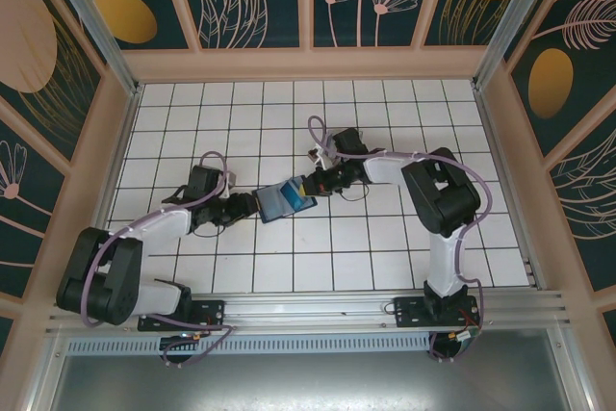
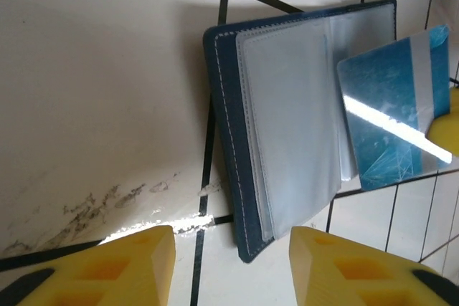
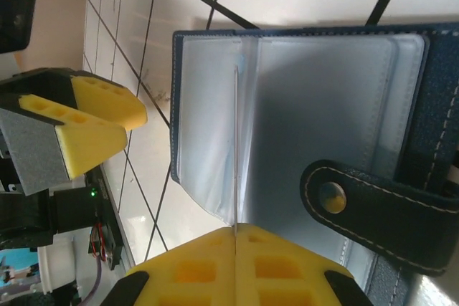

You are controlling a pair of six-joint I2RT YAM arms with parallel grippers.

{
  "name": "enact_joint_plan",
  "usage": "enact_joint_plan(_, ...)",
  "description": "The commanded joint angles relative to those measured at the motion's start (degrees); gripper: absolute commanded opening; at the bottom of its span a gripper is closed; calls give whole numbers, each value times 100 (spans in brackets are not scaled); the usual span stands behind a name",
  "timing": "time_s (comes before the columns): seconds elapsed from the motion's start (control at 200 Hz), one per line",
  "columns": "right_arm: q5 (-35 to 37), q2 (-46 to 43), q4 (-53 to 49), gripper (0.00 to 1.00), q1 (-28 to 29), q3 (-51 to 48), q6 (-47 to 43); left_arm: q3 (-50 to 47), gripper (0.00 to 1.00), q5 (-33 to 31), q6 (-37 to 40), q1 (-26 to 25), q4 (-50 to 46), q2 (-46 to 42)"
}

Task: Put the credit cards into the card holder
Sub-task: Insert the credit card into the card slot.

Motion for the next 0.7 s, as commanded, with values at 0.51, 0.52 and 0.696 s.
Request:
enact_joint_plan(0.51,-318,610,170,4,116,243,437,202,27,-134,-381,-17,252,876)
enact_joint_plan(0.52,-321,620,173,4,125,242,447,202,27,-141,-391,-21,261,884)
enact_joint_plan(0.696,-296,670,213,4,221,286,568,274,19,-126,-388,-17,337,1029)
